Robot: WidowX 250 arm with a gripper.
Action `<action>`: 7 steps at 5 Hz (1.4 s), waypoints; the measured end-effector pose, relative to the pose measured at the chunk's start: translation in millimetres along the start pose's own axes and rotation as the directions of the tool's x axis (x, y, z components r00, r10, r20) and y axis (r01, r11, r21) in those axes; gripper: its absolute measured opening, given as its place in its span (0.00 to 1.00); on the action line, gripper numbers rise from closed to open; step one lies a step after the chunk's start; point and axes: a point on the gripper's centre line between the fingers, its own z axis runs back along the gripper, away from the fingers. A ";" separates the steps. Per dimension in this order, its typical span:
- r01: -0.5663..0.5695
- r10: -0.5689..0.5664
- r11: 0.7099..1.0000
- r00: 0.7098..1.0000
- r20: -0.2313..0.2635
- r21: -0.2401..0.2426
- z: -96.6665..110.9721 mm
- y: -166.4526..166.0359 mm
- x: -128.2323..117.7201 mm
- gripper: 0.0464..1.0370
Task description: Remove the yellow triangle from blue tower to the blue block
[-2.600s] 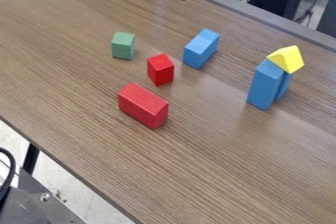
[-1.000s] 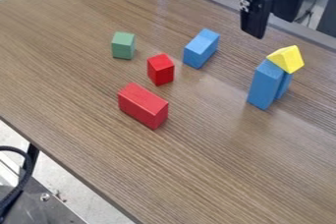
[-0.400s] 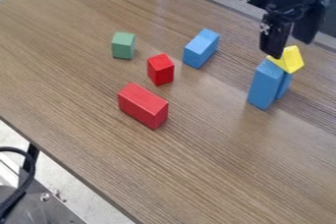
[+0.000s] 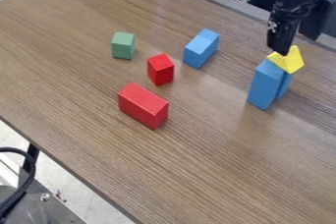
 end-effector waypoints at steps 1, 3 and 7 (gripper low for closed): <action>0.001 -0.001 1.000 1.000 -0.001 0.015 -7.8 -0.7 -0.4 0.96; 0.006 -0.006 1.000 1.000 0.011 0.010 -6.4 -6.9 1.7 0.96; -0.050 0.048 0.993 0.999 0.016 0.104 -26.8 0.2 9.0 0.52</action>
